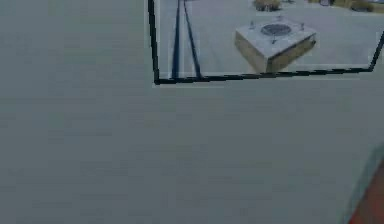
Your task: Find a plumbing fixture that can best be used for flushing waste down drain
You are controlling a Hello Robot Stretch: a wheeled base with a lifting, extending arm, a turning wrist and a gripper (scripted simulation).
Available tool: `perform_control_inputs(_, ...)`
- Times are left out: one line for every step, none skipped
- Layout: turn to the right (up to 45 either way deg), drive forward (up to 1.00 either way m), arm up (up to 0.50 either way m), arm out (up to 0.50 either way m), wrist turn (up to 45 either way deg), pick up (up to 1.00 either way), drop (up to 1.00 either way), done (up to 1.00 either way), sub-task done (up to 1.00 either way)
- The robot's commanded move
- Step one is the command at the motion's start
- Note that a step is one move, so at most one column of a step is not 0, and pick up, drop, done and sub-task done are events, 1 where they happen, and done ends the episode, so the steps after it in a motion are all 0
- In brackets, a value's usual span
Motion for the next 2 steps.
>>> perform_control_inputs(45.0, 0.00, 0.00, 0.00, 0.0, 0.00, 0.00, 0.00, 0.00)
perform_control_inputs(30.0, 0.00, 0.00, 0.00, 0.0, 0.00, 0.00, 0.00, 0.00)
